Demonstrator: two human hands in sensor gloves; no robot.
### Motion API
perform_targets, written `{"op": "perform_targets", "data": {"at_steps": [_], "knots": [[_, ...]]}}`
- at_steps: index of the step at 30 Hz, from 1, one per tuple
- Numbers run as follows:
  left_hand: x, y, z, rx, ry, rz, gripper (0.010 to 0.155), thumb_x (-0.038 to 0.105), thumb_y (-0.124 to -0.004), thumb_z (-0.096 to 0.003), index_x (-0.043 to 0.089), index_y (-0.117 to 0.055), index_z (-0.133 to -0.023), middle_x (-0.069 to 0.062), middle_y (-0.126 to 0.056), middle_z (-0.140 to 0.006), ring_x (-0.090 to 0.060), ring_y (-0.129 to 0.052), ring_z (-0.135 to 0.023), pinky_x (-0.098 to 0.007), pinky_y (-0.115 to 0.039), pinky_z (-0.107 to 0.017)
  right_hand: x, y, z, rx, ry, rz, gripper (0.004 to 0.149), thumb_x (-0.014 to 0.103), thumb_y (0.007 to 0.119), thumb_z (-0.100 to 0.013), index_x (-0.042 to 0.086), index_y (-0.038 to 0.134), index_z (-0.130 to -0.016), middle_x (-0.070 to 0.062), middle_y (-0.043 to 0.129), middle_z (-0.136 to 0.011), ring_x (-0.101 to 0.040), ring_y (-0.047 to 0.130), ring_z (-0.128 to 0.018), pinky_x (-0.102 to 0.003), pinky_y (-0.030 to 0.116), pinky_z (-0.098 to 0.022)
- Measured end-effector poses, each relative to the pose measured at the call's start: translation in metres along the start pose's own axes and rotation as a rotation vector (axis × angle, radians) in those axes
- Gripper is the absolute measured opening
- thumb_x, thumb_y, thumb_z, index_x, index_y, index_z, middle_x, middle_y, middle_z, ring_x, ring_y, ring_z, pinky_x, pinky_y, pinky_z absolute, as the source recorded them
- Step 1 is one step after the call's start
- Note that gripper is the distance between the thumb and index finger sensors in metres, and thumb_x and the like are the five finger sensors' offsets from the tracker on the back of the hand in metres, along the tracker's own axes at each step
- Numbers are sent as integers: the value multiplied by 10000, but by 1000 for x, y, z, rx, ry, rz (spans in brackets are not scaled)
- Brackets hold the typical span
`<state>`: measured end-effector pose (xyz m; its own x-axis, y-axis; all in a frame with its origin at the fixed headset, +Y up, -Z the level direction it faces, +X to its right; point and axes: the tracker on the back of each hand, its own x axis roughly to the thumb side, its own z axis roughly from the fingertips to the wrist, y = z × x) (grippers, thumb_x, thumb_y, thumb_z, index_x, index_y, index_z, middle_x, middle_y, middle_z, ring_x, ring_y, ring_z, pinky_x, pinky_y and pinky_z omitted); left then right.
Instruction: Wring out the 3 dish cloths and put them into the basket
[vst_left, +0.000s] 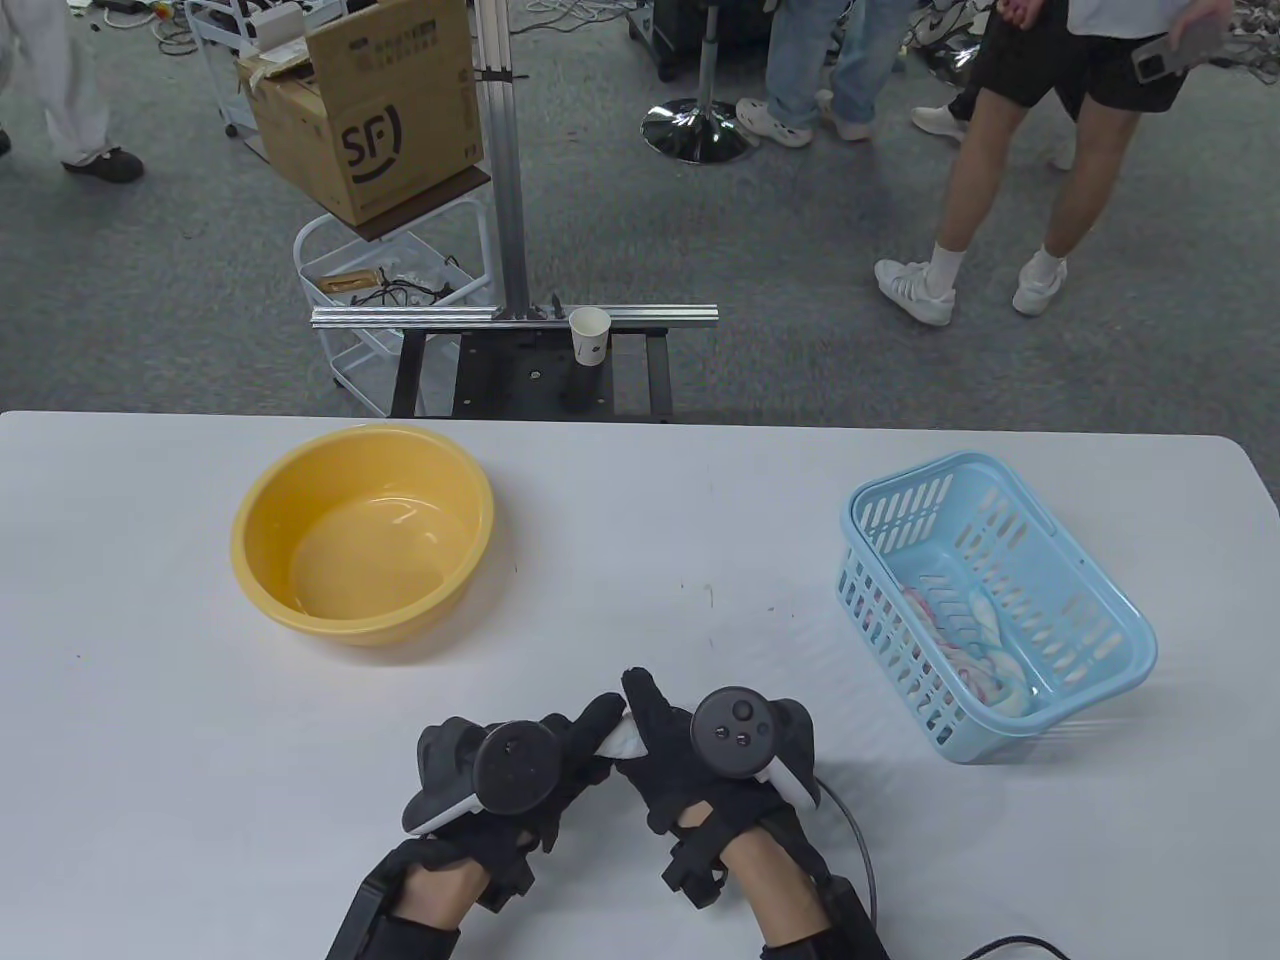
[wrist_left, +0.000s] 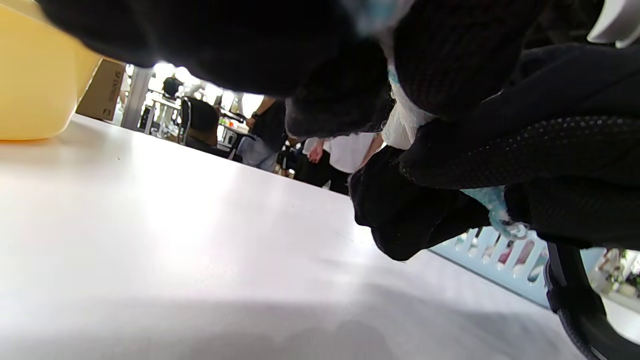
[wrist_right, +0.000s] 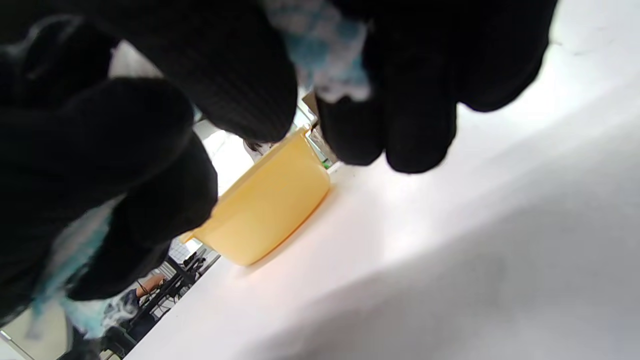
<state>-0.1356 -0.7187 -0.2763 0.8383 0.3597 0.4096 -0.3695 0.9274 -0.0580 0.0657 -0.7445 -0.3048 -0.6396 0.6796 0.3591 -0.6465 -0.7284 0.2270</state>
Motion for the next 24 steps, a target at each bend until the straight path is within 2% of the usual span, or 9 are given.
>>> {"op": "perform_targets", "data": {"at_steps": [2, 6, 9, 11, 14, 17, 19, 21, 24], "knots": [[-7, 2, 1, 17, 23, 73, 635, 506, -858, -430, 326, -713, -1022, 44, -1004, -536, -123, -954, -103, -410, -862, -208, 4, -1, 1, -41, -25, 21, 758, 328, 895, -497, 62, 433, -1034, -172, 865, -883, -420, 948, -731, -619, 725, -597], [-29, 3, 4, 57, 120, 329, 601, 529, -830, -467, 275, -747, -1005, 57, -1017, -482, -107, -949, -63, -394, -866, -167, 13, -7, 5, -174, -98, 119, 760, 363, 858, -511, 77, 403, -1047, -194, 770, -968, -455, 878, -801, -652, 678, -616], [-51, 1, 7, 72, 229, 637, 627, 545, -828, -456, 222, -768, -989, 61, -1022, -451, -99, -947, -42, -385, -867, -144, 23, -7, 10, -276, -202, 309, 751, 361, 832, -520, 118, 370, -1060, -190, 659, -1042, -472, 793, -879, -674, 627, -644], [-62, -5, 8, 38, 276, 874, 629, 554, -817, -466, 194, -773, -981, 63, -1021, -441, -96, -947, -37, -381, -866, -138, 29, -4, 10, -276, -264, 407, 772, 368, 828, -522, 169, 323, -1071, -186, 540, -1096, -481, 703, -942, -687, 582, -665], [-67, -16, 7, -77, 275, 1183, 632, 565, -804, -480, 157, -786, -962, 64, -1022, -425, -93, -949, -31, -378, -868, -133, 34, 4, 10, -219, -320, 502, 863, 386, 835, -522, 241, 177, -1062, -152, 312, -1152, -497, 520, -1021, -702, 496, -695], [-61, -30, 3, -299, 189, 1481, 640, 577, -790, -503, 124, -784, -955, 65, -1021, -426, -99, -955, -41, -383, -870, -144, 31, 4, 10, -214, -335, 596, 982, 456, 834, -516, 336, -13, -1000, -97, 107, -1148, -496, 390, -1048, -698, 443, -711], [-55, -36, 1, -378, 147, 1558, 641, 583, -776, -513, 112, -786, -948, 68, -1021, -422, -96, -957, -41, -381, -873, -145, 32, -1, 12, -262, -373, 608, 1003, 476, 839, -506, 377, -43, -972, -79, 43, -1136, -493, 354, -1049, -695, 432, -713], [-48, -40, -1, -469, 93, 1603, 644, 595, -756, -515, 108, -798, -935, 72, -1025, -408, -85, -957, -30, -371, -878, -134, 34, -3, 14, -305, -407, 618, 1003, 492, 842, -498, 390, -38, -966, -79, 42, -1130, -487, 358, -1046, -688, 439, -712], [-38, -43, -2, -542, 59, 1630, 652, 602, -739, -516, 92, -819, -914, 76, -1030, -389, -85, -957, -13, -372, -879, -121, 40, -5, 17, -361, -474, 629, 1020, 482, 852, -492, 391, -45, -968, -79, 60, -1126, -478, 378, -1036, -676, 454, -710]]}}
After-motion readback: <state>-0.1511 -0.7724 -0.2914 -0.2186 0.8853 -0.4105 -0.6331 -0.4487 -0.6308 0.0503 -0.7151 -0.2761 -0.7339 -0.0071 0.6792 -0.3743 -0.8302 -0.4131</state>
